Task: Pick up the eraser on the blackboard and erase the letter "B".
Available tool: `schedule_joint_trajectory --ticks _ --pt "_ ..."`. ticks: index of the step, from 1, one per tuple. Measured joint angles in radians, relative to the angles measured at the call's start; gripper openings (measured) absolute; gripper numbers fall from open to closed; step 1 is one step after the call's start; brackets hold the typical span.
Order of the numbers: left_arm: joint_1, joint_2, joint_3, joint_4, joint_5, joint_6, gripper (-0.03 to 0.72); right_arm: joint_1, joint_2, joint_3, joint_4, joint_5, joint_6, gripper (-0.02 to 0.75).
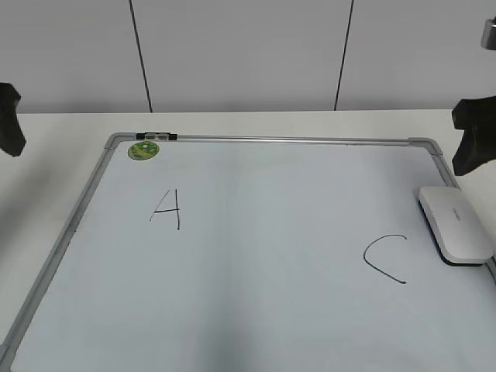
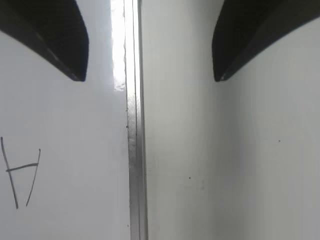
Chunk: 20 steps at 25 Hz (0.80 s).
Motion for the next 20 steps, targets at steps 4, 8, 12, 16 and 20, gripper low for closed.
schedule_joint_trajectory --ticks 4,8,12,16,20 --pt "0.0 -0.151 0.16 0.0 -0.037 -0.012 0.559 0.032 -0.115 0.143 0.0 -0.086 0.021 0.503" --pt "0.0 -0.315 0.329 0.0 -0.069 -0.021 0.556 0.066 -0.192 0.222 0.0 -0.108 0.025 0.503" --pt "0.0 -0.483 0.467 0.0 -0.079 -0.022 0.553 0.094 -0.272 0.287 0.0 -0.108 0.028 0.503" --pt "0.0 -0.66 0.569 0.0 -0.082 -0.023 0.552 0.098 -0.392 0.372 0.0 -0.104 0.028 0.503" --pt "-0.022 -0.803 0.645 0.011 -0.053 -0.023 0.551 0.098 -0.555 0.464 0.0 -0.066 0.028 0.503"
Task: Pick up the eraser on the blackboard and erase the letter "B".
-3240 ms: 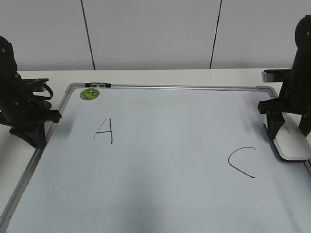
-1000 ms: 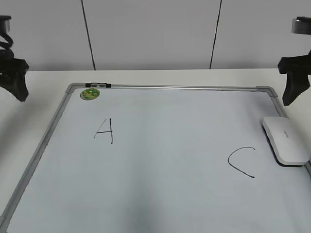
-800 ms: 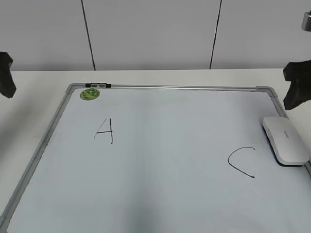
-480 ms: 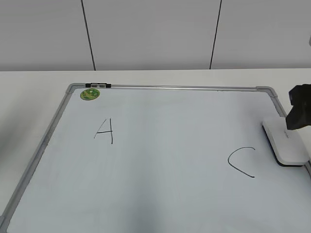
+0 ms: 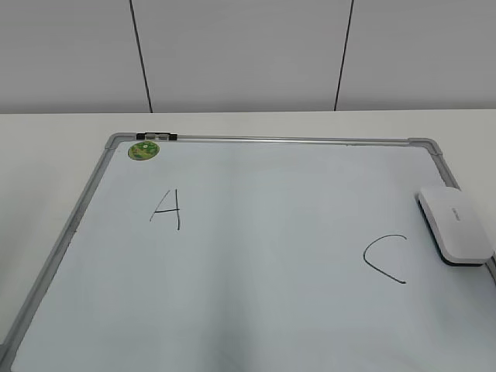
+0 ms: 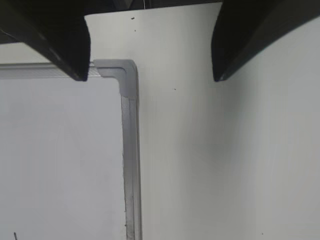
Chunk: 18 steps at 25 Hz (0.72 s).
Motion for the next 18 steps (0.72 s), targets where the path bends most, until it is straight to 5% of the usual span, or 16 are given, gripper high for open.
schedule_joint_trajectory --ticks 18 --pt "-0.098 -0.529 0.118 0.069 0.16 -0.047 0.548 0.0 -0.787 0.175 -0.097 0.313 -0.073 0.502"
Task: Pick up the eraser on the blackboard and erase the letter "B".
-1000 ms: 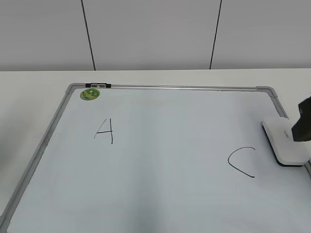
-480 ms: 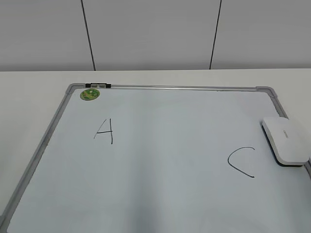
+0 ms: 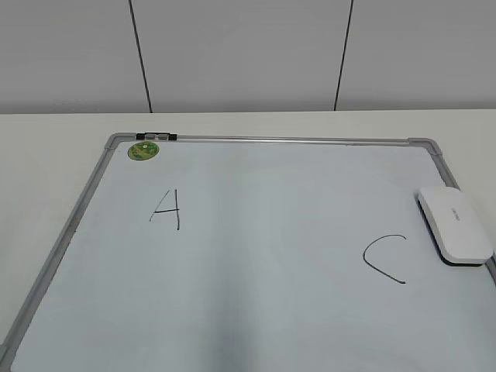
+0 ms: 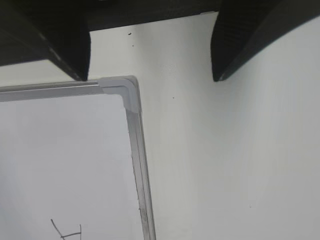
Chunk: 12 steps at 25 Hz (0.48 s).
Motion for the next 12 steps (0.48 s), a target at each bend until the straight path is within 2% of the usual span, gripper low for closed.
schedule_joint_trajectory --ticks 12 --pt "-0.028 -0.04 0.001 0.0 -0.034 0.041 0.533 0.0 -0.063 0.048 0.02 -0.101 -0.056 0.502"
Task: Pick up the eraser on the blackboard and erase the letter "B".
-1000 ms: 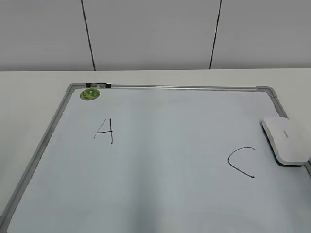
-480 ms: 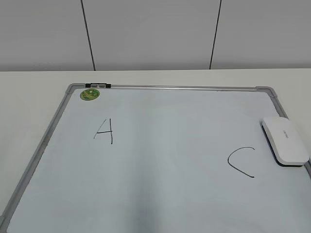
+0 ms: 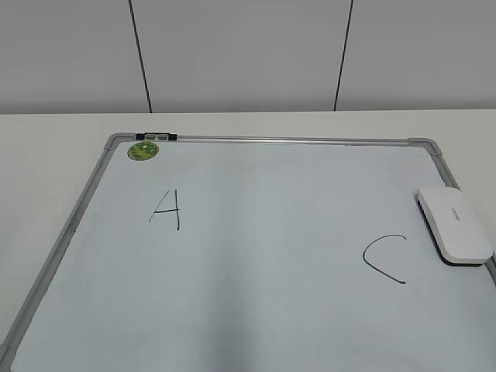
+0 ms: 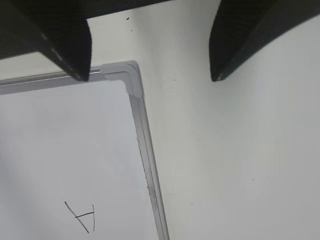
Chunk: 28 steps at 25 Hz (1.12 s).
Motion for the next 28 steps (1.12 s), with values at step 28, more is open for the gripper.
schedule_joint_trajectory --ticks 28 --pt "0.136 -0.129 0.002 0.002 0.0 0.002 0.515 -0.13 -0.096 0.0 0.005 -0.014 0.0 0.501"
